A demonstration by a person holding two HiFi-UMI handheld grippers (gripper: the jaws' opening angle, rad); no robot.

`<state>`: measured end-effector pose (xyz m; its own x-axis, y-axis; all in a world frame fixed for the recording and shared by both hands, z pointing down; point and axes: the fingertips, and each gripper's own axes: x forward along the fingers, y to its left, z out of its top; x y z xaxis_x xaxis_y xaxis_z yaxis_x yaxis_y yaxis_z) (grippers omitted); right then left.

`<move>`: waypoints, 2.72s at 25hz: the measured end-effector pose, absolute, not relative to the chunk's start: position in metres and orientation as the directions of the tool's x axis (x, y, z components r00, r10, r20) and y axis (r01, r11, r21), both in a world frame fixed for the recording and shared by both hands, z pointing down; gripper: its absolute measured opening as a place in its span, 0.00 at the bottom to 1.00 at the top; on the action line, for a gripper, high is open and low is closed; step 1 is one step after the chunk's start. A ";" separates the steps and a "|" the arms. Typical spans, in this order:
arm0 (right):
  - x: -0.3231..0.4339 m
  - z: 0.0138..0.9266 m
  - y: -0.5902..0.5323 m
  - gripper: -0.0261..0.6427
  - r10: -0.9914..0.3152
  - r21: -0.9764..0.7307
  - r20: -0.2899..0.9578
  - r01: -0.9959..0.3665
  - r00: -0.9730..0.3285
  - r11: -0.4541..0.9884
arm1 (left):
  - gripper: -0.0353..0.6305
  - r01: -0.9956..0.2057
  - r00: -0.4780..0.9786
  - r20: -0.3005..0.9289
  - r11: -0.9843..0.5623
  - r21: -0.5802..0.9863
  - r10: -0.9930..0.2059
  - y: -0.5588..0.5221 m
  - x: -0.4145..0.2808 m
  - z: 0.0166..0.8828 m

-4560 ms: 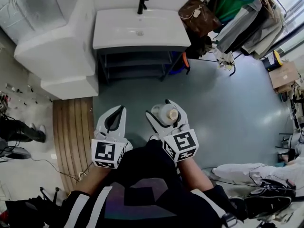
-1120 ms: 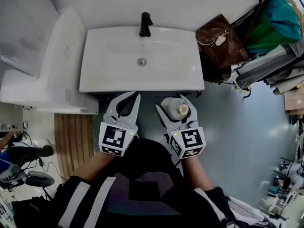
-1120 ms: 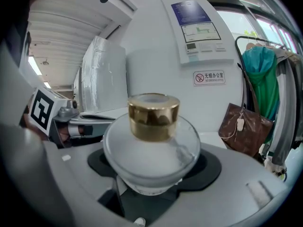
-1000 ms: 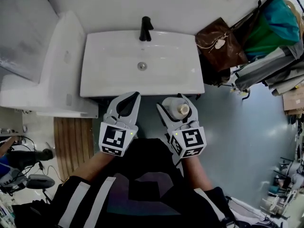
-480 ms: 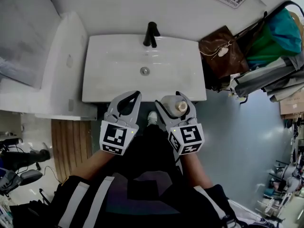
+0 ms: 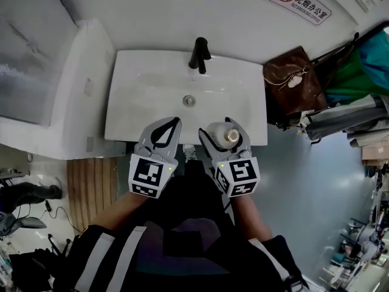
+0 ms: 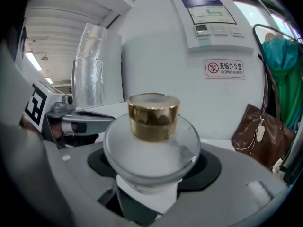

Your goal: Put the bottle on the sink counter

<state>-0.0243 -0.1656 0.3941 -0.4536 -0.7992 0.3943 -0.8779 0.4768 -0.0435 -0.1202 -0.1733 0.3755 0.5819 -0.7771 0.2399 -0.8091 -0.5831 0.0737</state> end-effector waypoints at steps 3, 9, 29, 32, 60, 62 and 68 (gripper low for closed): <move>-0.016 0.402 -0.184 0.55 -0.788 -0.046 0.413 -0.875 -0.456 0.482 | 0.05 -0.811 0.578 0.264 -0.578 0.083 -0.772 -0.189 -0.111 0.385; 0.010 0.417 -0.223 0.55 -0.774 -0.049 0.446 -0.875 -0.450 0.481 | 0.05 -0.805 0.583 0.302 -0.586 0.091 -0.754 -0.223 -0.080 0.402; 0.116 0.467 -0.343 0.55 -0.768 -0.030 0.518 -0.906 -0.376 0.423 | 0.05 -0.780 0.610 0.338 -0.617 0.100 -0.716 -0.338 0.049 0.439; 0.126 0.478 -0.357 0.55 -0.768 -0.020 0.526 -0.908 -0.365 0.418 | 0.05 -0.786 0.602 0.346 -0.611 0.097 -0.720 -0.352 0.059 0.449; 0.182 0.558 -0.458 0.55 -0.751 0.004 0.596 -0.933 -0.286 0.359 | 0.05 -0.840 0.516 0.495 -0.526 0.132 -0.700 -0.455 0.097 0.534; 0.185 0.564 -0.462 0.55 -0.745 0.006 0.606 -0.935 -0.280 0.355 | 0.05 -0.844 0.510 0.499 -0.519 0.134 -0.700 -0.460 0.099 0.538; 0.191 0.575 -0.475 0.55 -0.743 0.005 0.615 -0.942 -0.263 0.337 | 0.05 -0.852 0.503 0.508 -0.502 0.152 -0.700 -0.472 0.103 0.549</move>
